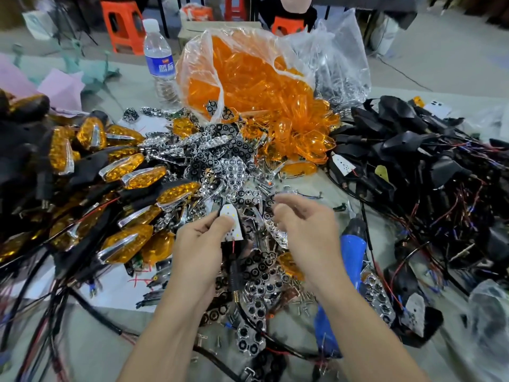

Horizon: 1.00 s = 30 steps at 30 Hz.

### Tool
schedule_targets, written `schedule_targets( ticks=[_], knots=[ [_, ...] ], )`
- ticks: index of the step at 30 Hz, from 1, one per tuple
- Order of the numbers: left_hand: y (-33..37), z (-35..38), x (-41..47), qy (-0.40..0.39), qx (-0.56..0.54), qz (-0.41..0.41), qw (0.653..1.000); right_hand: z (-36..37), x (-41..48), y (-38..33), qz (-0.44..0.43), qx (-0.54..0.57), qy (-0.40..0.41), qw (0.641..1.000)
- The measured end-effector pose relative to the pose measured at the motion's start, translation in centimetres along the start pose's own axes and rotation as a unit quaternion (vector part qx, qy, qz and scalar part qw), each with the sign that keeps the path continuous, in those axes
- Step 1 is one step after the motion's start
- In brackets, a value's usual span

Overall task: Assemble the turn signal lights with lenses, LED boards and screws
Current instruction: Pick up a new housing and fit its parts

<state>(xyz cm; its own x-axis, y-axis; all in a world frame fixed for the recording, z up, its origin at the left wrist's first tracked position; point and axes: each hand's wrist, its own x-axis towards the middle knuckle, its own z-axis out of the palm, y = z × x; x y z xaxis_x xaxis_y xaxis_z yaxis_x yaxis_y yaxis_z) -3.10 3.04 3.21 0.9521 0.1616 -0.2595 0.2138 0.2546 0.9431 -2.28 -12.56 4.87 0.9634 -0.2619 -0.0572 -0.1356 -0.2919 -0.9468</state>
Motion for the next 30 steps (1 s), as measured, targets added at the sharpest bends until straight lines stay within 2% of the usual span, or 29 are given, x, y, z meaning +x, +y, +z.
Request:
schedule_targets(
  ticks=[4, 8, 10, 13, 15, 19, 23, 25, 28, 30],
  knots=[
    [-0.5, -0.3, 0.7, 0.04, -0.037, -0.024, 0.998, -0.3, 4.2, 0.2, -0.036, -0.241, -0.043, 0.969],
    [-0.9, 0.0, 1.4, 0.049, -0.026, -0.037, 0.998, 2.6, 7.0, 0.5, -0.115, -0.373, -0.11, 0.914],
    [-0.9, 0.1, 1.6, 0.044, -0.011, -0.033, 0.998, 4.1, 7.7, 0.6, -0.155, -0.414, -0.116, 0.889],
    [-0.8, 0.0, 1.7, 0.035, 0.006, -0.022, 0.999, 5.1, 7.6, 0.3, -0.152, -0.402, -0.069, 0.9],
    [-0.7, -0.1, 1.8, 0.031, 0.015, -0.019, 0.999, 4.4, 7.1, 0.1, -0.141, -0.357, -0.026, 0.923],
    [-0.8, 0.2, 1.7, 0.04, 0.039, -0.01, 0.998, 1.7, 5.0, -1.0, -0.1, -0.151, 0.035, 0.983],
    [-0.7, 1.6, 1.4, 0.026, 0.084, 0.029, 0.996, 0.7, 1.1, -1.2, -0.037, 0.073, 0.025, 0.996],
    [-0.5, 2.4, 1.3, 0.019, 0.086, 0.037, 0.995, 0.5, -0.7, -0.5, -0.064, 0.04, 0.046, 0.996],
    [-0.6, 3.1, 1.2, 0.021, 0.114, 0.052, 0.992, 0.4, -2.6, 0.0, -0.192, -0.147, 0.071, 0.968],
    [-0.7, 3.3, 1.0, 0.029, 0.105, 0.047, 0.993, 0.4, -3.3, 0.5, -0.21, -0.133, 0.044, 0.968]
  ],
)
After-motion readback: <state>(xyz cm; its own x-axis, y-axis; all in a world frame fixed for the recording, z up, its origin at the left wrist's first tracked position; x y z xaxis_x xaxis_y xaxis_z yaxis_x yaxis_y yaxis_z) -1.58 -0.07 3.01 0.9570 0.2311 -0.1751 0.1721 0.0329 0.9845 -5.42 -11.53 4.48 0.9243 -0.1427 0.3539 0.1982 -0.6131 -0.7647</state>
